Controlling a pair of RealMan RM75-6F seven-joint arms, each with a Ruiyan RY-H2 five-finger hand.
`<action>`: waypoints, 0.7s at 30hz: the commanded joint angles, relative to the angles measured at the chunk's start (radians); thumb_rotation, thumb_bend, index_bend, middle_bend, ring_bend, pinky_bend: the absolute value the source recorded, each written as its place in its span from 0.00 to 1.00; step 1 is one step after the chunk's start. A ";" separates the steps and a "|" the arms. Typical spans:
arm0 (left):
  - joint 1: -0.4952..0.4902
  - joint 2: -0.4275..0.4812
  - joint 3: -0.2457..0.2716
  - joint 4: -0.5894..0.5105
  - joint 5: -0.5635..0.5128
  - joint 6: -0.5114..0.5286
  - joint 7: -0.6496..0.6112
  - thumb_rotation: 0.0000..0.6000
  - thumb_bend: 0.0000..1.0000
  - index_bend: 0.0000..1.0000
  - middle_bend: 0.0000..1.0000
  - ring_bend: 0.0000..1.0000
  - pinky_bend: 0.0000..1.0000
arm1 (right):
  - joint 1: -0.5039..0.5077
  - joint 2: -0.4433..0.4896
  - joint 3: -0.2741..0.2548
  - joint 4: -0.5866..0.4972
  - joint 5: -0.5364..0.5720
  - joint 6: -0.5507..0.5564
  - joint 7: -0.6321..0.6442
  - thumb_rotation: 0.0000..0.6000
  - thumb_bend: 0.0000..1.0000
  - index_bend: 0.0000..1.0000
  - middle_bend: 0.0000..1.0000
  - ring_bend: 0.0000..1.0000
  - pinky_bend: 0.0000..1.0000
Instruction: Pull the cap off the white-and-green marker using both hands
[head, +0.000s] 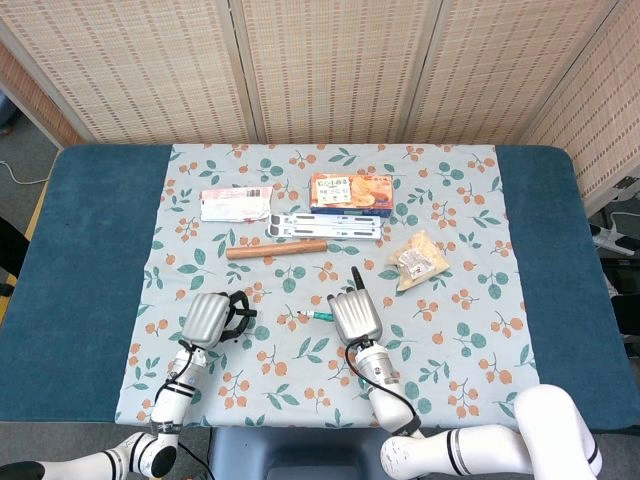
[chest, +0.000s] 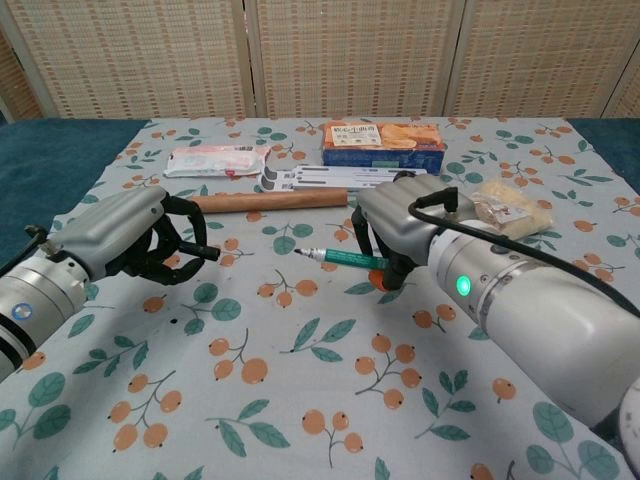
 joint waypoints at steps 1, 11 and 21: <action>-0.007 0.026 0.007 -0.027 -0.046 -0.066 0.017 1.00 0.45 0.23 0.33 0.33 0.57 | -0.014 -0.024 -0.016 0.025 0.018 -0.028 0.011 1.00 0.40 0.31 0.52 0.32 0.00; 0.001 0.069 -0.014 -0.122 -0.131 -0.110 0.040 1.00 0.43 0.05 0.04 0.10 0.51 | -0.021 0.010 -0.011 -0.061 0.029 -0.023 -0.022 1.00 0.31 0.00 0.30 0.19 0.00; 0.137 0.373 0.132 -0.453 0.079 0.089 -0.013 1.00 0.42 0.01 0.00 0.00 0.34 | -0.175 0.408 -0.174 -0.527 -0.145 0.131 0.034 1.00 0.20 0.00 0.04 0.01 0.00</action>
